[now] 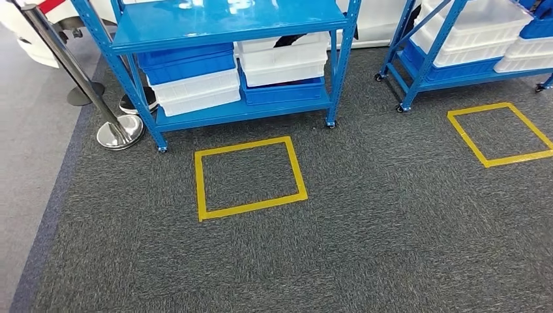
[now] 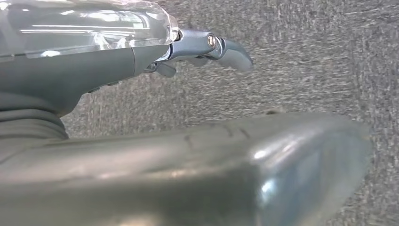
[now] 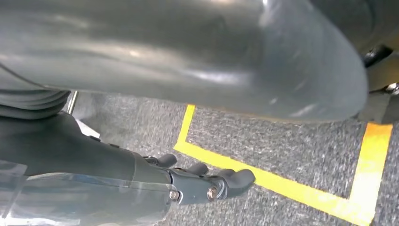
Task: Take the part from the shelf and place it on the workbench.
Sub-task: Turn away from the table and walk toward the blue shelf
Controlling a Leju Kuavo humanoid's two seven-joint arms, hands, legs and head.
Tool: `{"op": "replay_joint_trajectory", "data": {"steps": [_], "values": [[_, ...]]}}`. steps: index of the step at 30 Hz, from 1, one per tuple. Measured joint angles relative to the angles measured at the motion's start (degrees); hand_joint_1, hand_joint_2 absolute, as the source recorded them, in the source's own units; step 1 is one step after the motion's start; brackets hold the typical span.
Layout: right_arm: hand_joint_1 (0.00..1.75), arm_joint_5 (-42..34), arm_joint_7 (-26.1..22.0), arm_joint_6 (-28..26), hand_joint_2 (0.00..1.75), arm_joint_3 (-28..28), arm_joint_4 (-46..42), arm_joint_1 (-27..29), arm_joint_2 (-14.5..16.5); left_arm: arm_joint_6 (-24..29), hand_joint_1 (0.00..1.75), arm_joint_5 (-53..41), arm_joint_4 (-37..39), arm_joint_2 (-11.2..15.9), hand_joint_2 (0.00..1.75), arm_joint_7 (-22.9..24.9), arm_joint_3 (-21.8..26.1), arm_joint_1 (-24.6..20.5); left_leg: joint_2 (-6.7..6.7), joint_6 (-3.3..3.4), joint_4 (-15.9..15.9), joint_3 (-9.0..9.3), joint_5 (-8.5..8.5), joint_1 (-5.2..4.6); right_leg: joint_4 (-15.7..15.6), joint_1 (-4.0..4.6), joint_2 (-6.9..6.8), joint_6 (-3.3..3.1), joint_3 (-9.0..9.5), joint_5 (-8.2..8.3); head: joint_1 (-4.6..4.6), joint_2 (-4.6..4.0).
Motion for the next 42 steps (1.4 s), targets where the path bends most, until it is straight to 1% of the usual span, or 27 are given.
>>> {"op": "replay_joint_trajectory", "data": {"steps": [3, 6, 8, 10, 12, 13, 15, 17, 18, 19, 20, 21, 22, 23, 26, 27, 28, 30, 31, 32, 34, 35, 37, 38, 39, 40, 42], "values": [[0.00, 0.00, 0.01, 0.00, 0.00, 0.00, 0.00, 0.10, 0.01, 0.00, 0.00, 0.00, 0.01, 0.00, 0.00, 0.00, 0.00, -0.05, 4.15, -0.36, 3.55, -1.66, -2.38, -0.24, -0.41, -0.05, -1.65, -0.90, 0.08, 0.19, -0.01, 0.00], [0.00, 0.00, 0.01, 0.00, 0.00, 0.00, 0.00, 0.13, 0.01, 0.00, 0.00, 0.00, 0.01, 0.00, 0.00, -0.01, 0.00, -0.13, 4.63, -0.39, 4.74, -2.25, -3.10, -0.23, -0.41, 0.01, -1.92, -1.01, 0.06, 0.18, -0.01, 0.00], [0.00, 0.00, 0.19, 0.05, 0.00, 0.00, 0.00, 0.26, 0.01, 0.00, 0.00, -0.07, 0.01, -0.01, 0.00, 0.12, 0.00, -0.23, 5.32, -0.51, 10.83, -4.87, -5.56, -0.22, -0.37, 0.35, -3.57, -1.19, -0.03, 0.10, -0.01, 0.00], [0.00, -0.78, 0.90, -0.10, 0.00, -0.04, 0.01, 0.24, 0.09, 1.66, 0.00, -1.34, 0.01, -1.03, 0.00, 0.97, -0.42, -0.12, 6.53, 0.20, 9.21, -3.05, -4.59, -0.49, -0.34, 0.94, -6.14, -1.28, 0.06, -0.08, -0.01, 0.00], [0.00, -1.81, 1.35, -0.33, 0.00, -0.15, 0.01, 0.02, 0.29, 4.18, 0.00, -2.52, 0.01, -2.66, 0.00, 1.17, -1.02, 0.16, 7.66, 1.44, 0.65, 1.77, -1.70, -1.10, -0.34, 1.26, -7.49, -0.91, 0.18, -0.34, -0.01, 0.00], [0.00, -2.03, 1.25, -0.30, 0.00, -0.24, 0.01, -0.13, 0.38, 4.94, 0.00, -2.48, -0.01, -3.28, 0.00, 0.66, -1.17, 0.33, 7.95, 1.87, -0.78, 2.37, -1.96, -1.37, -0.31, 1.17, -7.76, -0.50, 0.32, -0.35, -0.01, 0.00], [0.00, -2.19, 1.03, -0.14, 0.00, -0.39, 0.02, -0.35, 0.39, 5.49, 0.00, -2.32, -0.07, -4.50, 0.00, -0.09, -1.23, 0.78, 7.66, 2.43, -1.73, 2.87, -2.36, -1.44, 0.54, 0.86, -7.86, 0.41, 0.46, 0.29, -0.01, 0.00], [0.00, -2.11, 0.97, 0.13, 0.00, -0.46, 0.05, -0.34, 0.34, 5.67, 0.00, -2.11, -0.16, -5.30, 0.00, -0.09, -1.24, 1.04, 7.21, 3.04, -2.45, 4.04, -2.23, -1.08, 2.46, 0.58, -6.17, 1.06, 0.01, 0.18, 0.04, 0.00], [0.00, -2.07, 0.96, 0.26, 0.00, -0.48, 0.06, -0.30, 0.28, 5.78, 0.00, -2.04, -0.20, -5.59, 0.00, 0.08, -1.25, 1.00, 7.02, 3.31, -2.60, 4.55, -2.19, -0.93, 4.14, 0.44, -4.97, 1.31, -0.90, -0.91, 0.06, 0.00], [0.00, -2.04, 0.92, 0.40, 0.00, -0.50, 0.07, -0.23, 0.20, 5.97, 0.00, -2.03, -0.23, -5.84, 0.00, 0.34, -1.26, 0.92, 6.90, 3.48, -2.67, 4.90, -2.24, -0.85, 7.07, 0.29, -3.74, 1.57, -2.69, -2.58, 0.09, 0.00], [0.00, -2.04, 0.86, 0.53, 0.00, -0.54, 0.07, -0.18, 0.09, 6.21, 0.00, -2.12, -0.25, -6.03, 0.00, 0.65, -1.28, 0.85, 6.74, 3.57, -2.65, 5.12, -2.48, -0.82, 10.58, 0.16, -3.11, 1.85, -4.97, -4.29, 0.09, 0.00], [0.00, -2.07, 0.83, 0.64, 0.00, -0.57, 0.07, -0.10, 0.01, 6.46, 0.00, -2.25, -0.26, -6.18, 0.00, 0.99, -1.33, 0.86, 6.53, 3.52, -2.64, 5.37, -2.76, -0.78, 13.75, 0.01, -2.88, 2.09, -7.19, -5.42, 0.09, 0.00], [0.00, -2.13, 0.77, 0.75, 0.00, -0.61, 0.07, 0.02, -0.10, 6.67, 0.00, -2.42, -0.28, -6.37, 0.00, 1.33, -1.40, 0.91, 6.28, 3.34, -2.62, 5.77, -3.10, -0.70, 15.68, -0.16, -2.81, 2.37, -8.83, -5.58, 0.09, 0.00], [0.00, -2.21, 0.67, 0.84, 0.00, -0.63, 0.07, 0.19, -0.22, 6.85, 0.00, -2.61, -0.31, -6.58, 0.00, 1.63, -1.50, 1.00, 5.99, 3.07, -2.60, 6.35, -3.52, -0.56, 15.26, -0.37, -2.81, 2.68, -9.28, -4.28, 0.08, 0.00], [0.00, -2.44, 0.01, 1.04, 0.00, -0.82, 0.13, 0.76, -0.58, 7.07, 0.00, -2.88, -0.55, -7.11, 0.00, 2.08, -1.68, 1.09, 5.22, 1.93, -2.53, 8.66, -5.30, 0.01, 6.08, -0.97, -2.68, 3.53, -6.59, 2.92, 0.09, 0.00], [0.00, -2.54, -0.22, 1.14, 0.00, -0.95, 0.21, 0.79, -0.66, 7.08, 0.00, -2.83, -0.63, -7.16, 0.00, 2.14, -1.68, 1.02, 5.09, 1.44, -2.46, 9.15, -5.89, 0.12, 3.66, -0.92, -2.59, 3.29, -5.95, 3.58, 0.10, 0.00], [0.00, -2.69, -0.46, 1.23, 0.00, -1.10, 0.28, 0.79, -0.70, 7.05, 0.00, -2.79, -0.68, -7.15, 0.00, 2.20, -1.69, 0.92, 5.04, 0.96, -2.46, 9.38, -6.39, 0.10, 2.55, -0.82, -2.52, 2.74, -5.73, 3.71, 0.10, 0.00], [0.00, -3.09, -0.80, 1.33, 0.00, -1.39, 0.36, 0.71, -0.79, 6.81, 0.00, -2.81, -0.75, -7.13, 0.00, 2.42, -1.74, 0.65, 4.98, 0.14, -2.09, 9.64, -6.68, 0.08, 2.16, -0.52, -2.55, 1.26, -5.47, 2.36, 0.08, 0.00], [0.00, -3.26, -0.95, 1.33, 0.00, -1.50, 0.35, 0.75, -0.84, 6.63, 0.00, -2.88, -0.78, -7.12, 0.00, 2.56, -1.80, 0.55, 4.99, -0.15, -1.22, 9.48, -6.38, 0.09, 2.19, -0.54, -2.59, 0.73, -4.95, 2.19, 0.04, 0.01], [0.00, -3.38, -1.02, 1.33, 0.00, -1.63, 0.35, 0.86, -0.90, 6.46, 0.00, -2.96, -0.81, -7.11, 0.00, 2.72, -1.90, 0.46, 5.17, -0.41, 0.88, 8.71, -5.61, 0.16, 1.97, -0.52, -2.70, 0.33, -4.06, 1.52, 0.03, 0.01], [0.00, -3.56, -1.11, 1.34, 0.00, -1.91, 0.36, 1.01, -0.98, 6.24, 0.00, -3.12, -0.85, -7.02, 0.00, 3.05, -2.10, 0.28, 5.72, -0.74, 7.75, 4.48, -4.72, 0.20, 1.26, -0.46, -2.94, -0.33, -1.79, 0.31, 0.00, 0.01], [0.00, -3.69, -1.17, 1.38, 0.00, -2.06, 0.36, 1.06, -1.01, 6.19, 0.00, -3.24, -0.86, -6.93, 0.00, 3.26, -2.21, 0.23, 5.98, -0.78, 11.44, 1.49, -5.51, 0.16, 0.85, -0.35, -3.02, -0.55, -0.58, -0.39, -0.01, 0.01], [0.00, -4.00, -1.26, 1.50, 0.00, -2.37, 0.37, 1.03, -1.03, 6.15, 0.00, -3.43, -0.86, -6.76, 0.00, 3.71, -2.49, 0.28, 6.06, -0.46, 15.51, -3.77, -9.39, -0.01, 0.23, -0.08, -2.90, -0.81, 1.72, -1.79, -0.02, 0.01], [0.00, -4.11, -1.29, 1.55, 0.00, -2.51, 0.37, 1.04, -1.04, 6.15, 0.00, -3.51, -0.86, -6.71, 0.00, 3.93, -2.64, 0.33, 6.06, -0.11, 15.47, -5.48, -10.83, -0.17, -0.03, 0.08, -2.82, -0.90, 3.01, -2.57, -0.02, 0.01], [0.00, -4.19, -1.29, 1.58, 0.00, -2.65, 0.37, 1.07, -1.05, 6.15, 0.00, -3.53, -0.86, -6.68, 0.00, 4.09, -2.78, 0.38, 6.05, 0.41, 14.01, -6.46, -10.84, -0.41, -0.28, 0.29, -2.78, -0.95, 4.33, -3.39, -0.02, 0.00], [0.00, -4.23, -1.31, 1.61, 0.00, -2.75, 0.37, 1.13, -1.07, 6.16, 0.00, -3.54, -0.86, -6.67, 0.00, 4.21, -2.87, 0.44, 6.06, 1.13, 11.46, -6.93, -9.01, -0.75, -0.52, 0.52, -2.81, -0.98, 5.65, -4.23, -0.02, 0.00], [0.00, -4.27, -1.34, 1.72, 0.00, -2.87, 0.53, 1.33, -1.02, 6.20, 0.00, -3.52, -0.87, -6.42, 0.00, 4.35, -2.97, 0.69, 6.00, 2.94, 5.41, -7.27, -0.63, -1.78, -0.92, 0.81, -2.74, -0.92, 7.76, -5.93, 0.00, 0.01]]}}
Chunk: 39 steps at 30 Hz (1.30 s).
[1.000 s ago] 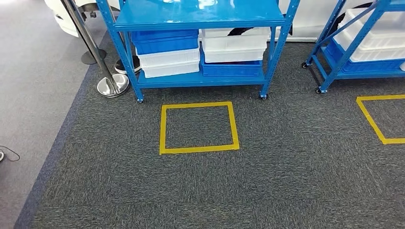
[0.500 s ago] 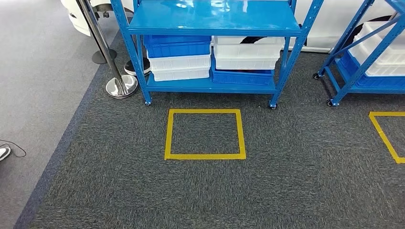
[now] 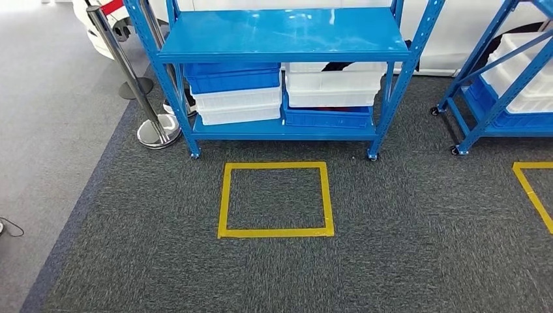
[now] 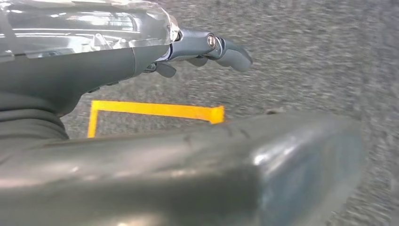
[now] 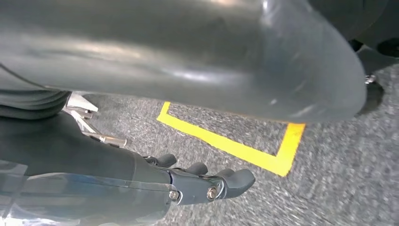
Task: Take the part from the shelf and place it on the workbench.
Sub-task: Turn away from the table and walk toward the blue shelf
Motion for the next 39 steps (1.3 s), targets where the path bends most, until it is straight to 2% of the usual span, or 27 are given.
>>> {"op": "replay_joint_trajectory", "data": {"steps": [2, 4, 5, 7, 8, 10, 11, 12, 13, 14, 16, 17, 18, 20, 22, 23, 25, 27, 28, 29, 31, 32, 33, 35, 36, 38, 39], "values": [[0.00, -0.01, -0.03, 0.11, 0.00, -0.03, 0.17, -0.17, 0.10, 0.04, 0.00, 0.13, -0.07, 0.32, 0.00, 0.02, -0.03, 0.18, -0.09, 0.85, -3.21, 0.51, 5.43, -0.82, -0.55, 0.04, 0.22, 0.41, 1.67, -1.24, -0.02, 0.00], [0.00, 0.00, -0.01, 0.16, 0.00, -0.04, 0.16, -0.64, 0.08, 0.03, 0.00, 0.30, -0.17, 0.43, 0.00, 0.08, -0.03, -0.10, -0.25, 0.93, -4.22, 2.17, 4.91, -0.83, 0.63, 0.04, 0.25, 1.04, 2.17, -0.42, -0.06, 0.00], [0.00, 0.01, 0.00, 0.18, 0.00, -0.04, 0.14, -0.77, 0.01, 0.01, 0.00, 0.35, -0.20, 0.47, 0.00, 0.19, -0.03, -0.31, -0.37, 1.08, -4.95, 3.23, 4.54, -0.70, 3.24, 0.02, 0.21, 1.31, 1.14, 1.00, -0.09, 0.00], [0.00, 0.03, 0.02, 0.30, 0.00, -0.05, 0.13, -0.97, -0.09, 0.05, 0.00, 0.40, -0.22, 0.59, 0.00, 0.62, -0.03, -0.60, -0.52, 1.41, -6.19, 5.52, 3.63, -0.39, 10.94, -0.09, 0.21, 1.90, -3.87, 2.83, -0.08, 0.01], [0.00, 0.07, -0.01, 0.40, 0.00, -0.06, 0.14, -1.00, -0.15, 0.09, 0.00, 0.45, -0.23, 0.63, 0.00, 0.91, -0.03, -0.67, -0.53, 1.51, -6.53, 6.59, 2.92, -0.37, 14.38, -0.18, 0.20, 2.16, -6.84, 2.02, -0.08, 0.00], [0.00, 0.16, -0.08, 0.70, 0.00, -0.06, 0.14, -0.98, -0.31, 0.18, 0.00, 0.53, -0.24, 0.65, 0.00, 1.65, -0.02, -0.73, -0.73, 1.56, -6.76, 8.69, 1.27, -0.30, 17.39, -0.36, 0.19, 2.49, -11.55, -3.19, -0.07, 0.00], [0.00, 0.23, -0.09, 0.87, 0.00, -0.06, 0.14, -0.88, -0.45, 0.21, 0.00, 0.57, -0.24, 0.65, 0.00, 2.00, -0.02, -0.73, -0.93, 1.53, -6.77, 9.89, 0.33, -0.26, 17.14, -0.44, 0.18, 2.60, -13.17, -5.97, -0.07, 0.00], [0.00, 0.29, -0.10, 1.02, 0.00, -0.06, 0.14, -0.73, -0.58, 0.25, 0.00, 0.61, -0.24, 0.65, 0.00, 2.32, -0.02, -0.72, -1.14, 1.44, -6.77, 11.17, -0.66, -0.22, 15.82, -0.51, 0.18, 2.72, -14.33, -7.41, -0.07, 0.00], [0.00, 0.36, -0.12, 1.15, 0.00, -0.06, 0.14, -0.56, -0.74, 0.28, 0.00, 0.65, -0.25, 0.65, 0.00, 2.59, -0.02, -0.71, -1.31, 1.30, -6.77, 12.49, -1.72, -0.20, 13.60, -0.55, 0.18, 2.83, -15.20, -6.87, -0.07, 0.00], [0.00, 0.45, -0.14, 1.25, 0.00, -0.06, 0.16, -0.31, -0.86, 0.30, 0.00, 0.70, -0.25, 0.65, 0.00, 2.77, -0.02, -0.69, -1.39, 1.11, -6.78, 13.57, -2.78, -0.19, 10.59, -0.57, 0.18, 2.84, -15.72, -3.14, -0.06, 0.01], [0.00, 0.61, -0.20, 1.39, 0.00, -0.06, 0.24, -0.08, -1.05, 0.32, 0.00, 0.82, -0.26, 0.70, 0.00, 3.01, -0.02, -0.78, -1.50, 0.58, -6.46, 15.38, -4.96, -0.35, 5.33, -0.39, 0.18, 2.31, -16.10, 6.70, -0.06, 0.01], [0.00, 0.68, -0.22, 1.45, 0.00, -0.06, 0.27, -0.12, -1.10, 0.32, 0.00, 0.88, -0.27, 0.77, 0.00, 3.08, -0.02, -0.91, -1.53, 0.28, -6.37, 16.33, -5.80, -0.45, 3.95, -0.29, 0.18, 1.80, -15.92, 10.07, -0.06, 0.01], [0.00, 0.75, -0.25, 1.51, 0.00, -0.05, 0.29, -0.28, -1.14, 0.32, 0.00, 0.91, -0.27, 0.87, 0.00, 3.15, -0.02, -1.10, -1.59, -0.03, -5.89, 16.96, -6.06, -0.54, 3.49, -0.20, 0.17, 1.23, -15.50, 11.04, -0.06, 0.01], [0.00, 0.85, -0.26, 1.67, 0.00, -0.04, 0.27, -0.64, -1.16, 0.30, 0.00, 0.93, -0.30, 1.24, 0.00, 3.29, -0.02, -1.48, -1.43, -0.64, -2.81, 16.22, -4.85, -0.55, 3.19, -0.36, 0.13, 0.25, -14.01, 10.34, -0.06, 0.00], [0.00, 0.88, -0.26, 1.80, 0.00, -0.04, 0.27, -0.83, -1.18, 0.21, 0.00, 0.84, -0.36, 1.54, 0.00, 3.40, -0.03, -1.76, -0.85, -1.31, 4.23, 11.96, -3.20, -0.32, 2.68, -0.54, 0.05, -0.35, -12.31, 9.29, -0.09, 0.01], [0.00, 0.88, -0.26, 1.83, 0.00, -0.04, 0.27, -0.86, -1.21, 0.17, 0.00, 0.76, -0.39, 1.59, 0.00, 3.44, -0.03, -1.80, -0.52, -1.70, 7.84, 9.33, -3.72, -0.06, 2.41, -0.55, 0.04, -0.48, -11.39, 8.56, -0.11, 0.01], [0.00, 0.88, -0.25, 1.87, 0.00, -0.04, 0.27, -0.90, -1.23, 0.12, 0.00, 0.62, -0.41, 1.65, 0.00, 3.50, -0.04, -1.70, -0.22, -2.33, 11.73, 4.81, -8.37, 0.47, 2.04, -0.61, 0.08, -0.49, -9.25, 6.94, -0.12, 0.01], [0.00, 0.87, -0.20, 1.89, 0.00, -0.04, 0.27, -0.82, -1.24, 0.12, 0.00, 0.60, -0.41, 1.78, 0.00, 3.53, -0.05, -1.56, -0.05, -2.62, 10.65, 2.19, -13.19, 0.83, 1.85, -0.69, 0.16, -0.33, -6.78, 5.05, -0.12, 0.01], [0.00, 0.86, -0.16, 1.89, 0.00, -0.04, 0.27, -0.78, -1.25, 0.12, 0.00, 0.58, -0.41, 1.85, 0.00, 3.53, -0.05, -1.49, 0.02, -2.59, 8.45, 1.56, -13.17, 0.90, 1.82, -0.72, 0.16, -0.22, -5.49, 4.02, -0.11, 0.00], [0.00, 0.86, -0.13, 1.89, 0.00, -0.04, 0.28, -0.69, -1.25, 0.12, 0.00, 0.56, -0.41, 1.95, 0.00, 3.54, -0.06, -1.35, 0.13, -2.43, 5.47, 1.18, -10.59, 0.92, 1.77, -0.73, 0.15, -0.10, -4.31, 2.97, -0.11, 0.00], [0.00, 0.81, -0.08, 1.88, 0.00, -0.05, 0.37, -0.65, -1.24, 0.10, 0.00, 0.49, -0.41, 2.11, 0.00, 3.54, -0.09, -0.92, 0.40, -1.77, -0.18, 0.81, -1.12, 0.67, 1.78, -0.61, 0.22, 0.35, -2.20, 0.96, -0.10, -0.01], [0.00, 0.77, -0.05, 1.87, 0.00, -0.06, 0.41, -0.71, -1.23, 0.08, 0.00, 0.46, -0.42, 2.15, 0.00, 3.54, -0.10, -0.77, 0.49, -1.36, -1.65, 0.99, 2.37, 0.47, 1.47, -0.59, 0.30, 0.72, -1.34, 0.16, -0.11, -0.01], [0.00, 0.73, -0.01, 1.82, 0.00, -0.06, 0.44, -0.83, -1.24, 0.06, 0.00, 0.41, -0.44, 2.18, 0.00, 3.50, -0.12, -0.77, 0.51, -0.93, -2.35, 1.39, 3.86, 0.32, 1.48, -0.52, 0.38, 1.16, -0.54, -0.12, -0.11, -0.01], [0.00, 0.52, 0.24, 1.67, 0.00, -0.07, 0.41, -1.28, -1.26, -0.16, 0.00, 0.18, -0.49, 2.18, 0.00, 2.78, -0.14, -1.14, 0.22, -0.07, -3.09, 3.10, 3.07, 0.29, 3.85, -0.58, 0.37, 2.06, -0.95, 1.44, -0.11, 0.00], [0.00, 0.38, 0.43, 1.57, 0.00, -0.08, 0.40, -1.48, -1.27, -0.36, 0.00, 0.05, -0.51, 2.18, 0.00, 2.08, -0.15, -1.27, 0.11, 0.38, -3.81, 4.09, 2.65, 0.37, 7.05, -0.58, 0.34, 2.38, -2.57, 2.97, -0.11, 0.00], [0.00, 0.10, 0.86, 1.40, 0.00, -0.16, 0.39, -1.79, -1.26, -0.75, 0.00, -0.14, -0.55, 2.17, 0.00, 0.61, -0.19, -1.34, -0.01, 0.99, -4.99, 6.21, 1.64, 0.47, 14.33, -0.64, 0.31, 2.66, -7.76, 3.79, -0.10, 0.00], [0.00, 0.01, 0.99, 1.31, 0.00, -0.25, 0.39, -1.78, -1.26, -0.84, 0.00, -0.17, -0.57, 2.14, 0.00, 0.17, -0.21, -1.27, -0.04, 1.22, -5.34, 7.29, 0.93, 0.45, 16.86, -0.61, 0.32, 2.72, -10.31, 2.23, -0.10, -0.01]]}}
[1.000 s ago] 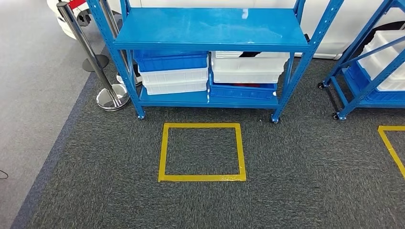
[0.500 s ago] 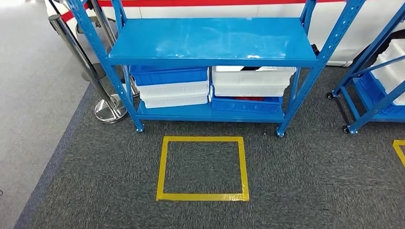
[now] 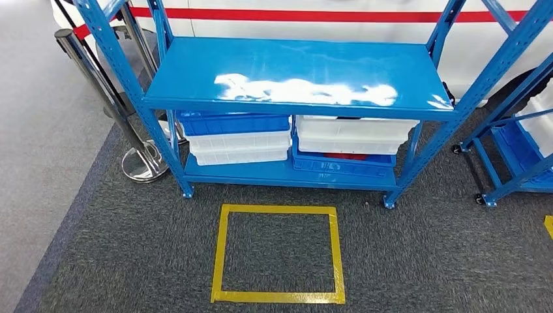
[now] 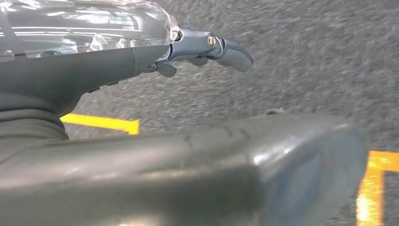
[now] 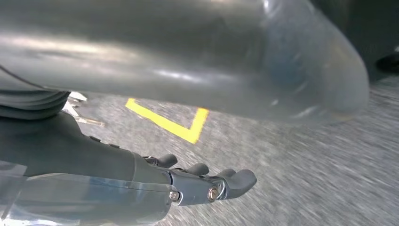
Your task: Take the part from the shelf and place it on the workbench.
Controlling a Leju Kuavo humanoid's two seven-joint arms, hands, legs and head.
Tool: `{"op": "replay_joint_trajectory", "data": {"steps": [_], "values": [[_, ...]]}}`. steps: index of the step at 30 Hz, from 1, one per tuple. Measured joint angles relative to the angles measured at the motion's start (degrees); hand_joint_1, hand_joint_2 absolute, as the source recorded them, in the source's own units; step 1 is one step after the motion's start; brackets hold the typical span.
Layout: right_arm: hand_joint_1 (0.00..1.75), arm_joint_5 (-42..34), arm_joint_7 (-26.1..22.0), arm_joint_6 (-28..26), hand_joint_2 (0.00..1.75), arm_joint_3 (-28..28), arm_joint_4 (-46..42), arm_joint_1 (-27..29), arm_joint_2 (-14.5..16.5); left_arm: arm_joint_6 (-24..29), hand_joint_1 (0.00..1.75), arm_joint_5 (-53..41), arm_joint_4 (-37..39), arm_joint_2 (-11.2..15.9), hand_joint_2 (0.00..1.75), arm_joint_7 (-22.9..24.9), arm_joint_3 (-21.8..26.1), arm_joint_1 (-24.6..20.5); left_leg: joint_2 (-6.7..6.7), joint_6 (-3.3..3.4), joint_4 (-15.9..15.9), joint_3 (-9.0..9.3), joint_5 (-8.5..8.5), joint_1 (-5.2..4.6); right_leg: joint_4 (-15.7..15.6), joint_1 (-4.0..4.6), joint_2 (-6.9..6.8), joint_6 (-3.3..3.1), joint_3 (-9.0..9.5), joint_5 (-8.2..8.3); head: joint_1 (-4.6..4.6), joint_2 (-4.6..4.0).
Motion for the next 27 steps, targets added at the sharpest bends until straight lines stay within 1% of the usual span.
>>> {"op": "replay_joint_trajectory", "data": {"steps": [1, 2, 3, 4, 5, 6, 7, 8, 9, 10, 11, 12, 13, 14, 15, 16, 17, 18, 19, 20, 21, 22, 23, 24, 25, 26, 27], "values": [[0.00, -0.09, 0.11, -0.15, 0.00, -0.11, 0.00, 0.02, 0.00, -0.05, 0.00, -0.04, -0.02, -0.03, 0.00, -0.26, -0.02, 0.09, -0.10, 0.09, -0.20, 1.08, -0.76, -0.02, 1.32, 0.02, 0.00, -0.04, -2.11, -2.54, 0.01, 0.00], [0.00, -0.18, 0.20, -0.36, 0.00, -0.24, 0.01, 0.13, 0.01, -0.12, 0.00, -0.09, -0.06, -0.07, 0.00, -0.40, -0.05, 0.26, -0.27, 0.13, -0.32, 2.27, -1.63, -0.05, 1.53, 0.03, 0.00, -0.08, -3.79, -5.32, 0.01, 0.01], [0.00, -0.32, 0.28, -0.66, 0.00, -0.39, 0.01, 0.31, 0.01, -0.24, 0.00, -0.21, -0.12, -0.13, 0.00, -0.50, -0.12, 0.46, -0.50, 0.11, -0.37, 3.51, -2.56, -0.07, 0.65, 0.05, 0.00, -0.12, -4.98, -7.39, 0.01, 0.01], [0.00, -0.49, 0.37, -0.96, 0.00, -0.54, 0.02, 0.52, 0.01, -0.38, 0.00, -0.33, -0.17, -0.16, 0.00, -0.56, -0.21, 0.64, -0.73, 0.04, -0.38, 4.73, -3.51, -0.08, -1.06, 0.09, 0.00, -0.21, -5.73, -8.05, 0.01, 0.01], [0.00, -0.68, 0.45, -1.26, 0.00, -0.71, 0.03, 0.80, 0.02, -0.55, 0.00, -0.48, -0.22, -0.24, 0.00, -0.59, -0.33, 0.81, -0.89, -0.06, -0.41, 5.95, -4.56, -0.11, -3.80, 0.23, 0.00, -0.45, -6.16, -6.28, 0.01, 0.01], [0.00, -0.89, 0.52, -1.50, 0.00, -0.91, 0.06, 1.13, 0.01, -0.73, 0.00, -0.60, -0.26, -0.38, 0.00, -0.61, -0.48, 0.97, -0.99, -0.17, -0.38, 7.04, -5.56, -0.14, -7.06, 0.49, 0.01, -0.90, -6.51, -1.87, 0.01, 0.01], [0.00, -1.04, 0.58, -1.73, 0.00, -1.09, 0.09, 1.36, 0.01, -0.89, 0.00, -0.72, -0.29, -0.51, 0.00, -0.60, -0.63, 1.05, -1.12, -0.37, -0.35, 7.87, -6.56, -0.24, -9.88, 0.79, 0.20, -1.36, -6.71, 2.96, 0.02, 0.01], [0.00, -1.14, 0.65, -1.92, 0.00, -1.25, 0.11, 1.46, 0.03, -1.03, 0.00, -0.84, -0.32, -0.63, 0.00, -0.56, -0.80, 1.11, -1.20, -0.63, -0.44, 8.67, -7.54, -0.33, -11.94, 1.06, 0.35, -1.75, -6.72, 7.21, 0.04, 0.01], [0.00, -1.19, 0.76, -2.04, 0.00, -1.36, 0.14, 1.49, 0.08, -1.14, 0.00, -0.92, -0.34, -0.71, 0.00, -0.51, -0.94, 1.14, -1.27, -0.92, -0.44, 9.47, -8.12, -0.40, -13.01, 1.19, 0.52, -2.00, -6.58, 9.64, 0.06, 0.00], [0.00, -1.20, 0.91, -2.05, 0.00, -1.42, 0.13, 1.35, 0.16, -1.19, 0.00, -1.01, -0.36, -0.70, 0.00, -0.40, -1.07, 1.05, -1.34, -1.26, -0.23, 9.96, -8.23, -0.51, -13.32, 1.18, 0.64, -2.12, -6.03, 9.86, 0.07, 0.01], [0.00, -1.20, 1.13, -1.93, 0.00, -1.48, 0.13, 1.19, 0.29, -1.22, 0.00, -1.03, -0.37, -0.66, 0.00, -0.20, -1.16, 0.95, -1.22, -1.55, 0.67, 10.02, -7.86, -0.51, -13.62, 1.02, 0.57, -2.27, -5.27, 9.61, 0.07, 0.01], [0.00, -1.20, 1.38, -1.78, 0.00, -1.55, 0.12, 1.09, 0.39, -1.23, 0.00, -1.05, -0.39, -0.63, 0.00, 0.02, -1.22, 0.82, -1.01, -1.87, 2.65, 9.29, -7.08, -0.51, -14.09, 0.83, 0.53, -2.54, -4.52, 9.32, 0.07, 0.01], [0.00, -1.20, 1.61, -1.64, 0.00, -1.62, 0.12, 0.91, 0.45, -1.24, 0.00, -1.08, -0.44, -0.60, 0.00, 0.28, -1.28, 0.66, -0.77, -2.19, 5.48, 7.67, -6.63, -0.45, -14.54, 0.67, 0.48, -2.80, -3.73, 9.01, 0.07, 0.01], [0.00, -1.20, 1.83, -1.55, 0.00, -1.68, 0.11, 0.69, 0.51, -1.24, 0.00, -1.10, -0.48, -0.55, 0.00, 0.55, -1.31, 0.56, -0.52, -2.56, 8.86, 5.53, -7.10, -0.25, -14.94, 0.52, 0.46, -2.98, -2.97, 8.61, 0.07, 0.01], [0.00, -1.20, 2.00, -1.54, 0.00, -1.72, 0.10, 0.53, 0.51, -1.24, 0.00, -1.12, -0.52, -0.54, 0.00, 0.74, -1.33, 0.50, -0.32, -2.97, 12.01, 3.24, -8.54, -0.03, -15.18, 0.45, 0.46, -3.11, -2.27, 8.08, 0.07, 0.01], [0.00, -1.20, 2.14, -1.56, 0.00, -1.74, 0.10, 0.38, 0.51, -1.23, 0.00, -1.14, -0.54, -0.51, 0.00, 0.92, -1.36, 0.50, -0.23, -3.34, 14.34, 1.14, -10.73, 0.24, -15.30, 0.39, 0.48, -3.11, -1.56, 7.50, 0.07, 0.01], [0.00, -1.26, 2.31, -1.59, 0.00, -1.78, 0.10, 0.32, 0.52, -1.22, 0.00, -1.13, -0.54, -0.48, 0.00, 1.08, -1.37, 0.51, -0.16, -3.67, 15.55, -0.50, -12.76, 0.49, -15.34, 0.32, 0.54, -3.04, -0.80, 6.88, 0.07, 0.01], [0.00, -1.45, 2.47, -1.62, 0.00, -1.88, 0.11, 0.32, 0.53, -1.19, 0.00, -1.10, -0.54, -0.48, 0.00, 1.23, -1.38, 0.54, -0.11, -3.90, 15.33, -1.51, -13.71, 0.69, -15.34, 0.24, 0.72, -2.88, 0.00, 6.24, 0.07, 0.01], [0.00, -1.83, 2.60, -1.66, 0.00, -2.08, 0.11, 0.32, 0.54, -1.13, 0.00, -1.04, -0.54, -0.47, 0.00, 1.37, -1.39, 0.59, -0.08, -4.02, 13.62, -1.87, -12.99, 0.85, -15.34, 0.16, 0.96, -2.70, 0.83, 5.64, 0.07, 0.01], [0.00, -2.36, 2.68, -1.70, 0.00, -2.37, 0.12, 0.31, 0.57, -1.04, 0.00, -0.95, -0.54, -0.47, 0.00, 1.49, -1.39, 0.64, -0.21, -4.07, 10.60, -1.67, -10.52, 0.96, -15.34, 0.08, 1.28, -2.50, 1.67, 5.06, 0.07, 0.01], [0.00, -2.91, 2.65, -1.74, 0.00, -2.72, 0.13, 0.33, 0.61, -0.93, 0.00, -0.83, -0.53, -0.47, 0.00, 1.57, -1.39, 0.78, -0.74, -4.02, 6.92, -1.26, -6.81, 1.04, -15.36, 0.01, 1.65, -2.29, 2.34, 4.55, 0.07, 0.01], [0.00, -3.34, 2.58, -1.78, 0.00, -3.06, 0.14, 0.27, 0.64, -0.81, 0.00, -0.73, -0.53, -0.47, 0.00, 1.60, -1.38, 0.94, -1.26, -3.85, 3.92, -0.86, -3.96, 0.99, -15.33, -0.02, 2.06, -2.06, 2.87, 4.12, 0.07, 0.01], [0.00, -3.58, 2.53, -1.87, 0.00, -3.35, 0.14, 0.13, 0.68, -0.69, 0.00, -0.64, -0.53, -0.47, 0.00, 1.62, -1.38, 1.07, -1.75, -3.52, 1.95, -0.52, -1.83, 0.88, -15.29, -0.02, 2.55, -1.76, 3.16, 3.74, 0.07, 0.01], [0.00, -3.63, 2.59, -2.04, 0.00, -3.56, 0.15, 0.04, 0.71, -0.59, 0.00, -0.56, -0.54, -0.48, 0.00, 1.63, -1.37, 1.19, -2.05, -3.13, 1.16, -0.37, -0.88, 0.73, -15.28, -0.02, 3.02, -1.43, 3.29, 3.45, 0.08, 0.01], [0.00, -3.60, 2.75, -2.36, 0.00, -3.71, 0.15, -0.05, 0.72, -0.48, 0.00, -0.51, -0.54, -0.49, 0.00, 1.65, -1.37, 1.21, -1.89, -2.72, 1.20, -0.19, -1.08, 0.57, -15.35, -0.02, 3.48, -1.07, 3.41, 3.26, 0.08, 0.01], [0.00, -3.56, 2.95, -2.78, 0.00, -3.84, 0.14, -0.07, 0.73, -0.37, 0.00, -0.45, -0.54, -0.50, 0.00, 1.67, -1.37, 1.13, -1.65, -2.22, 0.93, 0.09, -0.69, 0.67, -15.43, 0.00, 3.77, -0.69, 3.50, 3.06, 0.08, 0.01], [0.00, -3.53, 3.08, -3.01, 0.00, -3.88, 0.14, -0.01, 0.74, -0.31, 0.00, -0.43, -0.54, -0.50, 0.00, 1.68, -1.37, 1.10, -1.50, -2.01, 0.83, 0.17, -0.58, 0.69, -15.53, 0.00, 3.90, -0.53, 3.57, 3.00, 0.08, 0.01]]}}
